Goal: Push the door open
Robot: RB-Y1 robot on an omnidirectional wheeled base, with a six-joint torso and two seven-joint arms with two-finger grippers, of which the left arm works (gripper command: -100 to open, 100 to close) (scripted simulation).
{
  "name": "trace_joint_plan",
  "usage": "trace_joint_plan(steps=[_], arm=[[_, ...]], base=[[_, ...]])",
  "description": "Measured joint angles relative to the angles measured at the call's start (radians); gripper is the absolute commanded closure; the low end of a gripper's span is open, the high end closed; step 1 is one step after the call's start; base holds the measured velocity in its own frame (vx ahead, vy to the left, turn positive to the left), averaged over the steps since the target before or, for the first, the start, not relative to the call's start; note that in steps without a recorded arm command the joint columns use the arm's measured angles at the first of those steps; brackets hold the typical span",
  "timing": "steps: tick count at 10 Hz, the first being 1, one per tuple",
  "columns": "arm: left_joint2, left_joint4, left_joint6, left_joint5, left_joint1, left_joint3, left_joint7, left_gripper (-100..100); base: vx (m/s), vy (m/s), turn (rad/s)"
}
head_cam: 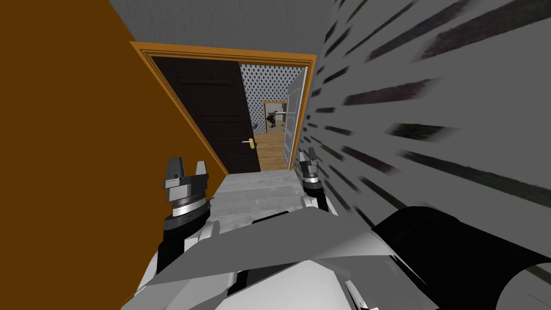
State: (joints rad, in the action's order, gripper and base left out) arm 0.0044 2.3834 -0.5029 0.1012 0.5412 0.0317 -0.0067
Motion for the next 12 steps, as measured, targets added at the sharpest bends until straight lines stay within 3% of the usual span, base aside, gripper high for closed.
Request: trace_joint_plan(steps=[10,12], arm=[[0.049,-0.201,-0.007,-0.009,-0.103,-0.017,0.034,-100],[0.059,-0.259,-0.006,-0.010,-0.142,-0.023,0.042,-100]], base=[[0.075,0.006,-0.029],[0.083,0.019,-0.039]])
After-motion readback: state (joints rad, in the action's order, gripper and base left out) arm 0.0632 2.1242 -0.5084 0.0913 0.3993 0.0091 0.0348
